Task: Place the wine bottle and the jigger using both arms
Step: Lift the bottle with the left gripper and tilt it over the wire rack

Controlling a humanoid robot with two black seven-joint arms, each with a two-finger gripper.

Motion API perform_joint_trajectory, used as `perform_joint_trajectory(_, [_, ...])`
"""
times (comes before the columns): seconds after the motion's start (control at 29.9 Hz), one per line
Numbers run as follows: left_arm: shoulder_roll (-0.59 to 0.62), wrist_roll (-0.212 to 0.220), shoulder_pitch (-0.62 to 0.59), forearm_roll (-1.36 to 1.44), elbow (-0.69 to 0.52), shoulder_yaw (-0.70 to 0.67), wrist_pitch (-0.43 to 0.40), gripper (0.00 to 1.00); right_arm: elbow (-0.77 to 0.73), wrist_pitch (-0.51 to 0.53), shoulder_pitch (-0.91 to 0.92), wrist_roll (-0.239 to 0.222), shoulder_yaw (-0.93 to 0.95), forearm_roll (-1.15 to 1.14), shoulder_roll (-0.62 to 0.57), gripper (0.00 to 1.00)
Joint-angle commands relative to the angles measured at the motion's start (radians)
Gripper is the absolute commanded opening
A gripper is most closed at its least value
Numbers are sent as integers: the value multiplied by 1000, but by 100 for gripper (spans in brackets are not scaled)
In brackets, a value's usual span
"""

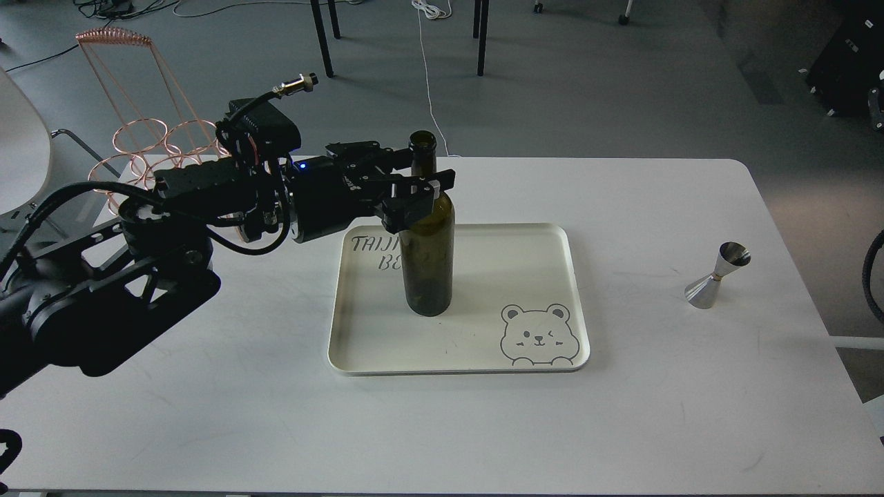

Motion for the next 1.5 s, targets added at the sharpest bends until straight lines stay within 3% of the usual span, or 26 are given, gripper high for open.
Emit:
perform_joint_trajectory(0.0, [6, 0, 0, -1, 0, -1, 3, 32, 0, 0, 0, 0, 0, 1, 1, 77])
perform_joint_trajectory(0.37, [35, 4, -20, -10, -34, -33, 19, 21, 1, 0, 6, 0, -2, -1, -7, 77])
perform_joint_trajectory(0.6, [257, -5, -48, -136, -107, -117, 16, 22, 1, 0, 12, 0, -3, -1, -10, 78])
perform_joint_trajectory(0.77, [422, -7, -86, -268, -95, -118, 22, 22, 1, 0, 12, 0, -2, -1, -8, 78])
perform_joint_trajectory(1.1, [480, -5, -201, -277, 119, -96, 22, 22, 1, 0, 17, 0, -3, -1, -4, 78])
perform_joint_trajectory(1.47, [425, -7, -207, -233, 337, -81, 64, 19, 1, 0, 26, 0, -5, -1, -8, 78])
